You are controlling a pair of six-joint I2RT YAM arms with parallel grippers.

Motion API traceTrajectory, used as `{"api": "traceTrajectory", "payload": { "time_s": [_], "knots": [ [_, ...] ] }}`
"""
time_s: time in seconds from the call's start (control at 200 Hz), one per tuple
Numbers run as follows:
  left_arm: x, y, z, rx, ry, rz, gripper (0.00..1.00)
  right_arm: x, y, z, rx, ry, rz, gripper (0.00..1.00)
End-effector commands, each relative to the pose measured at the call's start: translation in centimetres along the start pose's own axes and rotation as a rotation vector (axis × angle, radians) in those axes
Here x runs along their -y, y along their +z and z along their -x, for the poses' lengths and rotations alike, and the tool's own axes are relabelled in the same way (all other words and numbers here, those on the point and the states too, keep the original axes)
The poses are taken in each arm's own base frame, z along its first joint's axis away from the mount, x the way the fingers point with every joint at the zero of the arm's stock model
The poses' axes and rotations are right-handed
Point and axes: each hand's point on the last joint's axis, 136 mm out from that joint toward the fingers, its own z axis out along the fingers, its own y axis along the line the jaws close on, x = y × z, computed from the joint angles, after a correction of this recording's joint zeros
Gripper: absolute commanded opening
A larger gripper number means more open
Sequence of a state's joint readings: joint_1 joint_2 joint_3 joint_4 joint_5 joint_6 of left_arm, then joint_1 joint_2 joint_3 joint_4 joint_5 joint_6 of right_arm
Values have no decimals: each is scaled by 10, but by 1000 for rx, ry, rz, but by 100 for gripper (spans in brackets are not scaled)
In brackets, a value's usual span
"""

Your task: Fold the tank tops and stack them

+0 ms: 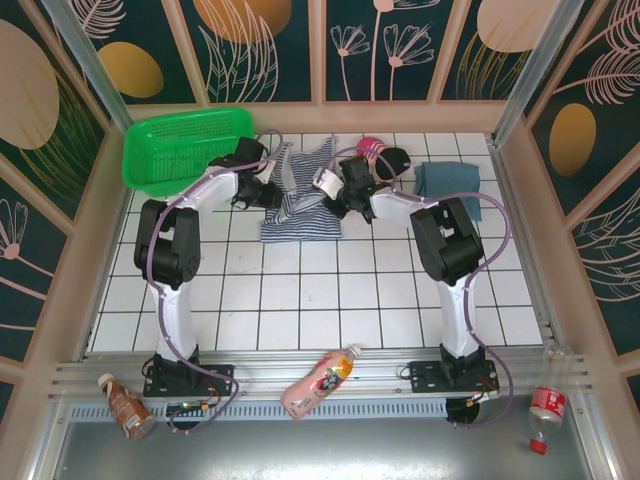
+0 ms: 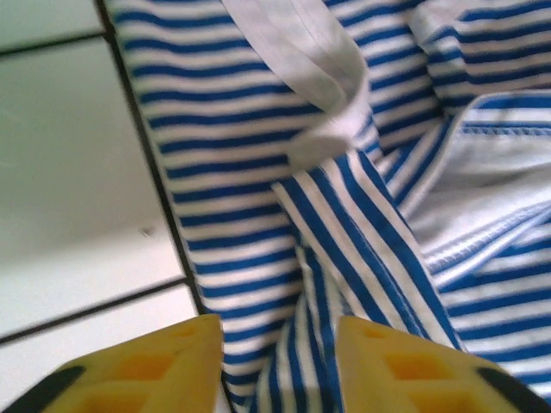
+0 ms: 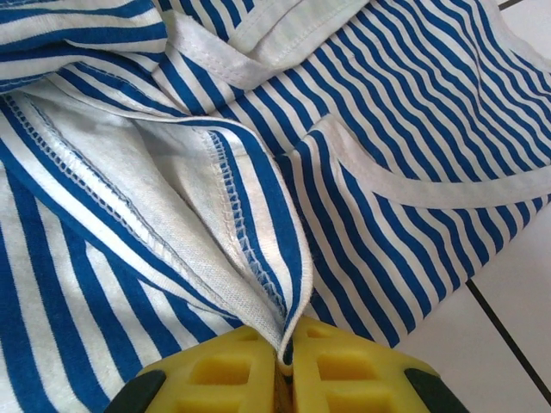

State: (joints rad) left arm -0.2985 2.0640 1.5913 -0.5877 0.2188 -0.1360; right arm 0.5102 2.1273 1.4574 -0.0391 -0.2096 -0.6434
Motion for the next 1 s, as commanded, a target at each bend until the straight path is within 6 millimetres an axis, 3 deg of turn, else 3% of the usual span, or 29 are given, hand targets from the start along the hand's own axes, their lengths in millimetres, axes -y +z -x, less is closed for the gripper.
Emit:
{"api": "traceTrajectory", "payload": {
  "time_s": [0.0, 0.055, 0.16, 0.305, 0.425, 0.6, 0.871, 0.996],
  "knots": [
    [37, -20, -9, 3, -37, -104, 49, -2, -12, 8, 19, 23, 18, 11],
    [43, -19, -15, -10, -40, -105, 52, -3, -11, 5, 12, 19, 22, 11],
    [32, -3, -28, -57, -61, -42, 52, -4, -12, 3, 4, 16, 22, 11],
    [34, 8, -21, -51, -57, -45, 52, -3, -13, 4, 3, 15, 20, 11],
    [28, 21, -29, -90, -69, -26, 49, -3, -14, 2, -5, 18, 21, 11],
    [17, 23, -31, -99, -46, 39, 30, -2, -15, 2, -8, 19, 20, 11],
    [17, 26, -7, -61, -25, 42, 0, -6, -18, 1, -5, 26, 31, 11],
    [10, 21, 3, -51, -19, 65, 0, -7, -22, -1, -12, 22, 30, 10]
  ]
}}
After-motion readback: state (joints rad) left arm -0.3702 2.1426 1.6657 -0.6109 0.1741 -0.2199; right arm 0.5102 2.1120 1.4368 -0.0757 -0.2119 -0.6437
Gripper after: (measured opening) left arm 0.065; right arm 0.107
